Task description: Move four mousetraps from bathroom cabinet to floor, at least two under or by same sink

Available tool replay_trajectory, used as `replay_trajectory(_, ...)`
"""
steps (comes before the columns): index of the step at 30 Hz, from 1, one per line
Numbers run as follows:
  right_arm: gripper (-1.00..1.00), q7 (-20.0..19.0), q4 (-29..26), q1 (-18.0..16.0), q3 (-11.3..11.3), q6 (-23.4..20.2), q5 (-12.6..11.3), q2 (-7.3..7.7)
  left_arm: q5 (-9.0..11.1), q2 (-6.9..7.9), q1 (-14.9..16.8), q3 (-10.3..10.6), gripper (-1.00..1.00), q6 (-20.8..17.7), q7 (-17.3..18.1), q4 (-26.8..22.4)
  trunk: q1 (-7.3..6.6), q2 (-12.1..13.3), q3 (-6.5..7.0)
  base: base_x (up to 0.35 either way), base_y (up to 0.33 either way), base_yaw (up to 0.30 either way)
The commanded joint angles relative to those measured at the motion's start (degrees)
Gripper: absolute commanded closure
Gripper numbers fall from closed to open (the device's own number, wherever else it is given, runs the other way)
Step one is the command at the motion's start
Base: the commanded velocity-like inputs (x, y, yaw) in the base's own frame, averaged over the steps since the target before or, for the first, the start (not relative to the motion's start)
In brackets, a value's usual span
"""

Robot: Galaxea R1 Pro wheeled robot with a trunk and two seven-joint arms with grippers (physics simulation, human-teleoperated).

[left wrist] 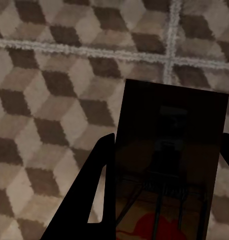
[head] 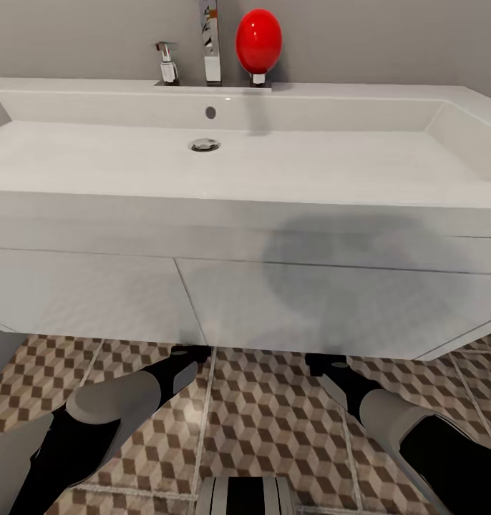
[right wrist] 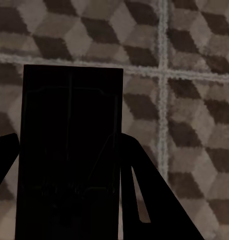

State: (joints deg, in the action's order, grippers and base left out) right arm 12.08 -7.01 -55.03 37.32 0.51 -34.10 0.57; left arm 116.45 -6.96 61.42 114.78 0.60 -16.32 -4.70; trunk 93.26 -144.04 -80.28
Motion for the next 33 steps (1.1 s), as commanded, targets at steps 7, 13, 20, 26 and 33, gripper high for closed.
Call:
replay_trajectory(7, 1.00, 0.2, 0.1, 0.0, 0.6, 0.1, -0.6, -0.01, 0.3, 0.03, 0.0, 0.5, 1.00, 1.4, -0.5, 0.2, -0.01, 0.0, -0.04, 0.000, 0.000, 0.000)
replay_trajectory(13, 1.00, 0.1, -0.1, 0.0, 0.6, 0.0, -0.6, 0.01, 0.3, 0.02, 0.0, 0.5, 1.00, 1.4, -0.5, 0.2, -0.01, 0.0, -0.04, 0.000, 0.000, 0.000)
replay_trajectory(20, 1.00, 0.1, 0.0, 0.0, 0.6, 0.1, -0.6, -0.01, 0.3, 0.02, 0.0, 0.5, 1.00, 1.4, -0.5, 0.2, -0.01, 0.0, -0.14, 0.000, 0.000, 0.011)
replay_trajectory(26, 1.00, 0.1, 0.0, 0.0, 0.6, 0.1, -0.6, -0.06, 0.3, 0.02, 0.0, 0.5, 1.00, 1.5, -0.5, 0.2, -0.01, 0.0, -0.59, 0.000, 0.000, 0.076)
replay_trajectory(33, 1.00, 0.2, 0.0, 0.0, 0.6, 0.1, -0.5, -0.11, 0.3, 0.04, 0.0, 0.5, 1.00, 2.1, -0.5, 0.2, -0.01, 0.0, -1.19, 0.000, 0.000, 0.094)
